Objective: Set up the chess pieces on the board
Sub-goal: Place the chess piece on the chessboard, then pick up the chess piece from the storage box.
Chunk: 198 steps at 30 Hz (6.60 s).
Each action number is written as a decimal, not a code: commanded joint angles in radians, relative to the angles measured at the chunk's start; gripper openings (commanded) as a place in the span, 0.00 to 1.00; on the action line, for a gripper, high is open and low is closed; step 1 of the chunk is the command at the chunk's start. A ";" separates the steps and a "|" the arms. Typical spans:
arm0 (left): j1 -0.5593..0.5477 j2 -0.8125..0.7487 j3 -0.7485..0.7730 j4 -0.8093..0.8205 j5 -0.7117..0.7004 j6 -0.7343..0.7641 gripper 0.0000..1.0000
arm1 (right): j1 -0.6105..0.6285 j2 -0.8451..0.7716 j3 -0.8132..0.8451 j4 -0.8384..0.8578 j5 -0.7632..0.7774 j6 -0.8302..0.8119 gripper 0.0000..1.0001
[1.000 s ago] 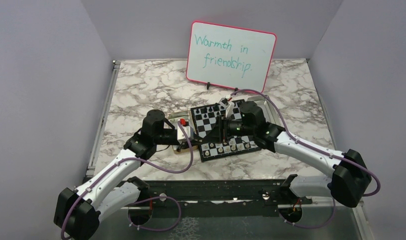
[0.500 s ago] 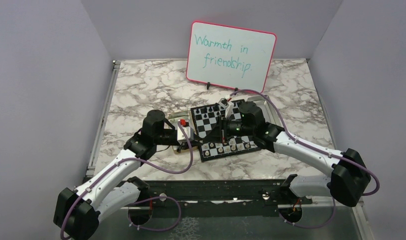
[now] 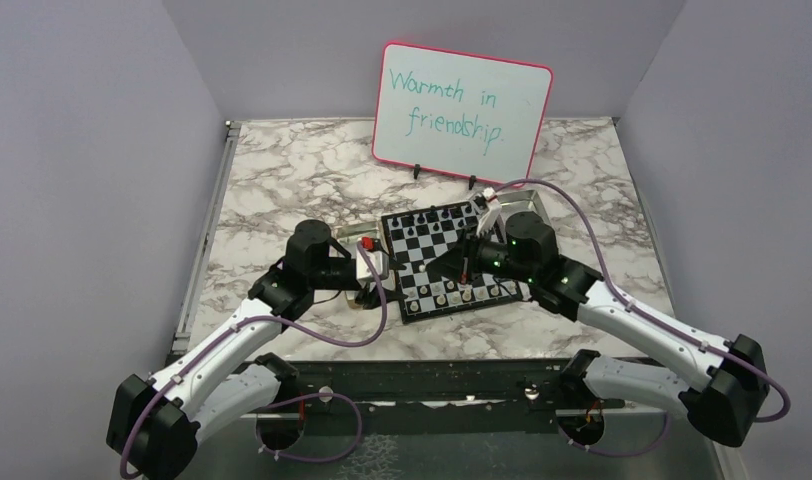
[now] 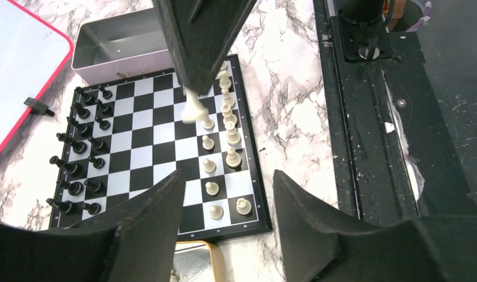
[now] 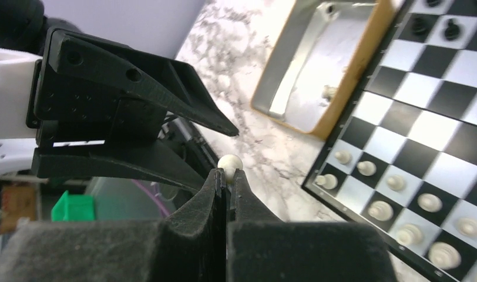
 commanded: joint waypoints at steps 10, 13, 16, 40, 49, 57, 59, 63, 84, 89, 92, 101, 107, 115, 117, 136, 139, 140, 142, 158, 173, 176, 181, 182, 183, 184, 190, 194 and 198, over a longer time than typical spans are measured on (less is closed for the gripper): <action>-0.001 0.009 0.005 -0.001 -0.129 -0.015 0.99 | -0.005 -0.152 0.003 -0.451 0.657 -0.116 0.01; -0.001 0.008 0.002 -0.001 -0.171 -0.015 0.99 | -0.005 -0.130 -0.001 -0.465 0.674 -0.149 0.01; -0.001 0.026 0.008 -0.008 -0.222 -0.027 0.99 | -0.004 -0.086 0.000 -0.482 0.733 -0.138 0.01; 0.008 -0.011 0.104 -0.151 -1.098 -0.476 0.99 | -0.020 0.211 0.026 -0.403 0.717 -0.112 0.01; 0.008 -0.047 0.060 -0.131 -1.050 -0.446 0.99 | -0.034 0.246 0.028 -0.375 0.675 -0.101 0.01; 0.008 -0.047 0.060 -0.132 -1.039 -0.420 0.99 | -0.043 0.274 0.039 -0.376 0.660 -0.099 0.01; 0.008 -0.046 0.059 -0.132 -1.037 -0.419 0.99 | -0.046 0.279 0.038 -0.374 0.657 -0.099 0.01; 0.008 -0.043 0.060 -0.132 -1.035 -0.419 0.99 | -0.050 0.289 0.039 -0.375 0.650 -0.100 0.02; 0.008 -0.038 0.060 -0.132 -1.031 -0.412 0.99 | -0.066 0.337 0.038 -0.371 0.633 -0.102 0.07; 0.008 -0.037 0.060 -0.132 -1.030 -0.412 0.99 | -0.067 0.350 0.042 -0.368 0.628 -0.100 0.11; 0.008 -0.037 0.061 -0.131 -1.030 -0.412 0.99 | -0.067 0.354 0.045 -0.368 0.624 -0.101 0.12; 0.008 -0.039 0.059 -0.133 -1.027 -0.411 0.99 | -0.067 0.358 0.056 -0.388 0.632 -0.100 0.13; 0.008 -0.037 0.059 -0.133 -1.025 -0.412 0.99 | -0.067 0.354 0.057 -0.403 0.632 -0.099 0.14; 0.008 -0.035 0.060 -0.133 -1.025 -0.412 0.99 | -0.067 0.355 0.059 -0.415 0.633 -0.099 0.14; 0.008 -0.035 0.060 -0.133 -1.024 -0.412 0.99 | -0.067 0.358 0.058 -0.412 0.634 -0.098 0.14; 0.008 0.004 0.087 -0.162 -1.045 -0.436 0.98 | -0.067 0.332 0.103 -0.430 0.638 -0.110 0.33; 0.008 0.043 0.120 -0.202 -1.071 -0.438 0.96 | -0.068 0.287 0.117 -0.449 0.644 -0.112 0.36; 0.008 0.056 0.130 -0.213 -1.077 -0.463 0.94 | -0.067 0.271 0.123 -0.457 0.649 -0.113 0.36; 0.009 0.080 0.143 -0.232 -1.089 -0.478 0.91 | -0.067 0.237 0.132 -0.473 0.656 -0.115 0.38; 0.108 0.365 0.289 -0.301 -0.976 -0.534 0.57 | -0.067 -0.134 0.079 -0.468 0.684 -0.168 0.42; 0.115 0.403 0.231 -0.182 -0.548 -0.127 0.46 | -0.067 -0.243 0.081 -0.476 0.674 -0.243 0.44; 0.116 0.419 0.222 -0.160 -0.505 -0.050 0.45 | -0.067 -0.250 0.084 -0.475 0.672 -0.256 0.44; 0.117 0.399 0.176 -0.113 -0.402 0.121 0.41 | -0.067 -0.267 0.097 -0.508 0.693 -0.252 0.44; 0.118 0.392 0.164 -0.104 -0.389 0.156 0.42 | -0.067 -0.277 0.097 -0.508 0.692 -0.251 0.44; 0.122 0.390 0.152 -0.096 -0.379 0.194 0.42 | -0.067 -0.286 0.094 -0.509 0.690 -0.253 0.44; 0.127 0.388 0.138 -0.089 -0.368 0.235 0.42 | -0.067 -0.295 0.094 -0.509 0.689 -0.259 0.44; 0.144 0.408 0.092 -0.054 -0.323 0.413 0.41 | -0.067 -0.334 0.093 -0.515 0.706 -0.284 0.44; 0.150 0.418 0.070 0.048 -0.307 0.395 0.37 | -0.068 -0.351 0.093 -0.534 0.704 -0.276 0.44; 0.151 0.470 0.056 0.051 -0.310 0.437 0.36 | -0.067 -0.365 0.078 -0.519 0.702 -0.272 0.44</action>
